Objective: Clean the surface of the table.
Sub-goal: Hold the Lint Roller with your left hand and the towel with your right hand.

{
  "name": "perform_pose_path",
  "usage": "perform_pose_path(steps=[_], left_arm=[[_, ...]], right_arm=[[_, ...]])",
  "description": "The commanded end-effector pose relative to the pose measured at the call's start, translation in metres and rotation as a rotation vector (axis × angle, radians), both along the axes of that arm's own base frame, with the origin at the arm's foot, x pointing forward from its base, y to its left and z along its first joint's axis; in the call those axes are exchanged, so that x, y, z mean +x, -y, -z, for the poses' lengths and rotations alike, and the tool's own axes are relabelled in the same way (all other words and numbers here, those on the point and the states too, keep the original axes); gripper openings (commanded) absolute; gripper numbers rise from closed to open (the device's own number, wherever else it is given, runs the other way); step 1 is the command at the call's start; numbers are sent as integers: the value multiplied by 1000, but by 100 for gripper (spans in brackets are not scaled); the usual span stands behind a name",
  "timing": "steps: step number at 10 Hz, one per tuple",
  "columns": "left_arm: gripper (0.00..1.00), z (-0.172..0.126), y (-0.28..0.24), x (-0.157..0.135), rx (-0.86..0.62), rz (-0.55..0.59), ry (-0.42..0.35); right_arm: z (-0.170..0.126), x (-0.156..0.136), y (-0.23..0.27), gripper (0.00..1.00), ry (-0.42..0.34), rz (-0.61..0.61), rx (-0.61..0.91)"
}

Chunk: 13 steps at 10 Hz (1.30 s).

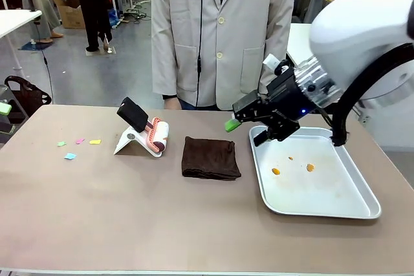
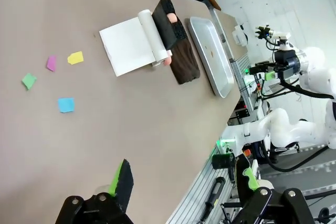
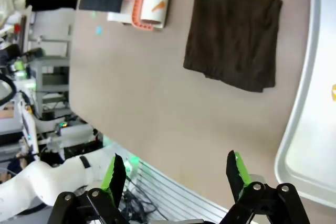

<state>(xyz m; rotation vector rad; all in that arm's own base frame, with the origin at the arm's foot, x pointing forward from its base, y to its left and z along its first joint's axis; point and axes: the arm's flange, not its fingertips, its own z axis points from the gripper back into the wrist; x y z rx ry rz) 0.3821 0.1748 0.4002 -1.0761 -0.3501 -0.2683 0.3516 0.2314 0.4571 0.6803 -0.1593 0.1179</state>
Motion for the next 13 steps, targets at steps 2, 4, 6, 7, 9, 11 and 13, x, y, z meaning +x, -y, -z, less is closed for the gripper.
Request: perform_pose_path(steps=[2, 4, 6, 7, 9, 11, 13], left_arm=[[100, -1, -1, -1, -24, -8, -18], [100, -1, -1, -1, -24, -8, -18], [100, -1, -1, -1, -24, -8, -18], [100, 4, -1, 0, -5, -1, -9], [100, -54, 55, 11, -17, 108, -8], [100, -74, 99, 42, 44, 95, -66], [100, -71, 125, 63, 108, 126, -120]], right_arm=[[-5, -6, 10, 100, -10, -8, 8], [-5, -6, 10, 100, -10, -8, 8], [-5, -6, 10, 100, -10, -8, 8], [-5, -6, 10, 100, -10, -8, 8], [-5, 7, -5, 100, -1, -18, -30], [7, 31, -41, 100, 18, -75, -110], [22, 58, -73, 100, 18, -79, -155]])
